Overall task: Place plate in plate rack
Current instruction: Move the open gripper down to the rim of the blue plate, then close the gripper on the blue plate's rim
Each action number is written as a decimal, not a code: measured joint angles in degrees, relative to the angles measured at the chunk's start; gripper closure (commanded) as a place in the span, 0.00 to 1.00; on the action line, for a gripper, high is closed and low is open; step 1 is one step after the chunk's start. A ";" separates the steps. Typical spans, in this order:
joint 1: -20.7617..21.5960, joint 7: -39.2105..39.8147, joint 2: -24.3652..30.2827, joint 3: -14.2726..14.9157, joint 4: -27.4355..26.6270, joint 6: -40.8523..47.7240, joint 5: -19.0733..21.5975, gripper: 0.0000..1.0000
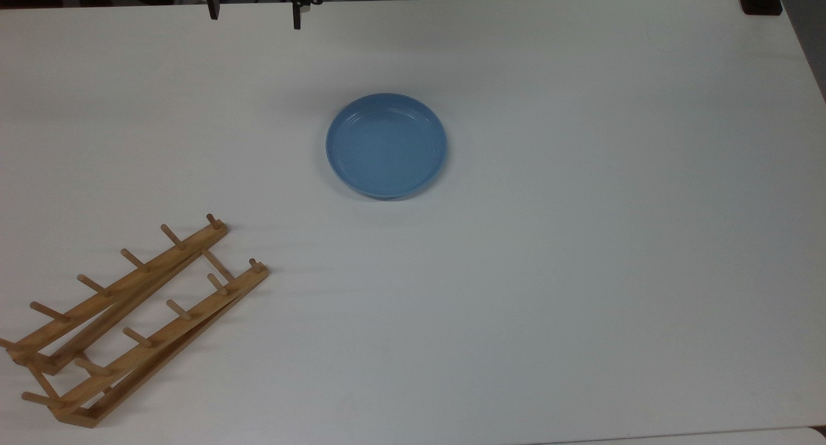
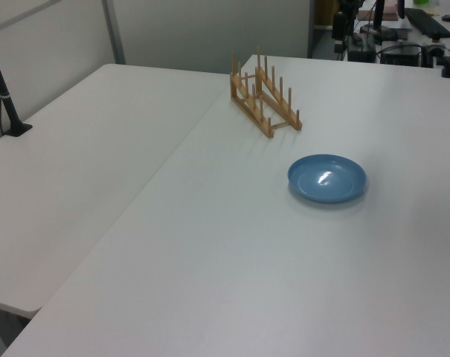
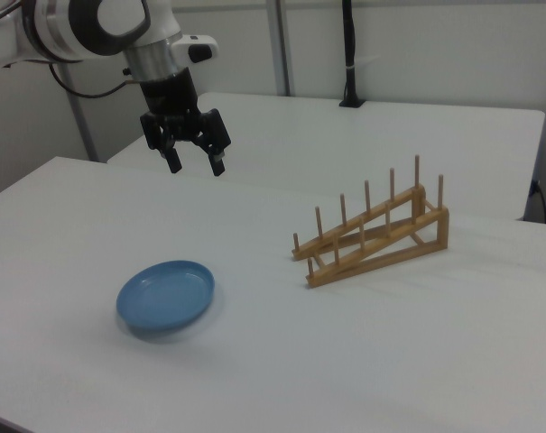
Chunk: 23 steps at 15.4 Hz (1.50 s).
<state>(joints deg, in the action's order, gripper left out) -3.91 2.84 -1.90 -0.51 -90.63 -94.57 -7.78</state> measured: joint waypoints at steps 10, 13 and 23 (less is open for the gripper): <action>0.50 4.13 -2.19 -0.31 -1.84 -0.01 0.00 0.00; 0.52 9.26 -4.09 -0.36 -4.97 -2.45 0.00 0.00; 3.71 11.10 -15.41 -0.65 -11.52 -14.31 -0.04 0.31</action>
<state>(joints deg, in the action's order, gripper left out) -0.19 13.95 -17.30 -1.16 -102.15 -108.88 -7.82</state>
